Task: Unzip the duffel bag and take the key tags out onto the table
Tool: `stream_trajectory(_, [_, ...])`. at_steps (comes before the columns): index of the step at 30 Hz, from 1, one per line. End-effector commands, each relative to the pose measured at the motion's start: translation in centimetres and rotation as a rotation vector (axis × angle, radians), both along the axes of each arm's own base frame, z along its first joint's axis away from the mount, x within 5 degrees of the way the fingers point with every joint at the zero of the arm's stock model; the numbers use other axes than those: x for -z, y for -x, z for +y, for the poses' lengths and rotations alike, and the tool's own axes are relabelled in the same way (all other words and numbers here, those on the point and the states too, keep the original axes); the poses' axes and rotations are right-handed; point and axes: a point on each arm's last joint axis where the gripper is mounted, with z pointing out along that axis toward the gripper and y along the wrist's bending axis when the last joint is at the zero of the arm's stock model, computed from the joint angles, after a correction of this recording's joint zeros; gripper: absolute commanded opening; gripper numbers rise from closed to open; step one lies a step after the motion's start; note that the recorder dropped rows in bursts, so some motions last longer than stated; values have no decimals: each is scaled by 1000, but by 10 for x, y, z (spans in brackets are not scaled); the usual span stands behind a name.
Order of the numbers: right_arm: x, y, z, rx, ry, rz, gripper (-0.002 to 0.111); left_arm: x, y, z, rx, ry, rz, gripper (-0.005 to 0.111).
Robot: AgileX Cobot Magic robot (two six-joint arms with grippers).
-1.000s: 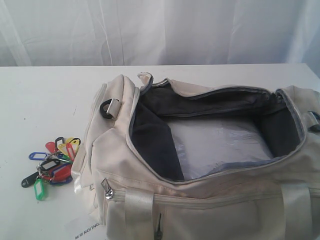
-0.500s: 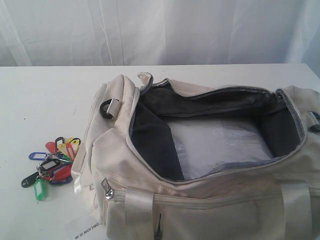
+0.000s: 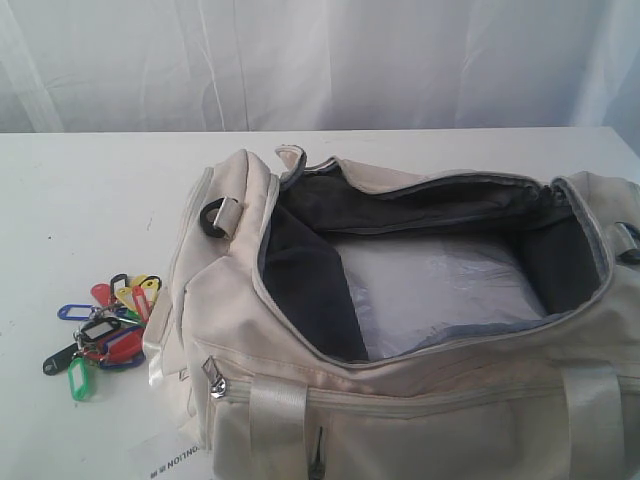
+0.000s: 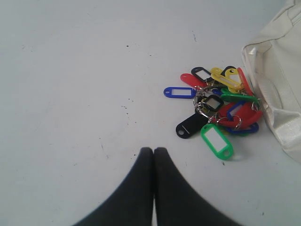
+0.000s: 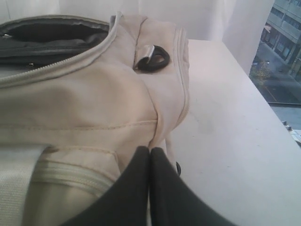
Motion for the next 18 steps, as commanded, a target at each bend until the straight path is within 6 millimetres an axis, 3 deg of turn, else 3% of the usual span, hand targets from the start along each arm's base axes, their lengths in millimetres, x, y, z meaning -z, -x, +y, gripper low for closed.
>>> stream_trajectory(1, [0,0,0,1,0,-5,0,1,0,0,2,13,-3,0])
stream_trajectory(18, [0,1,2,-38,0,-5,0,1,0,2,-54,13,-3,0])
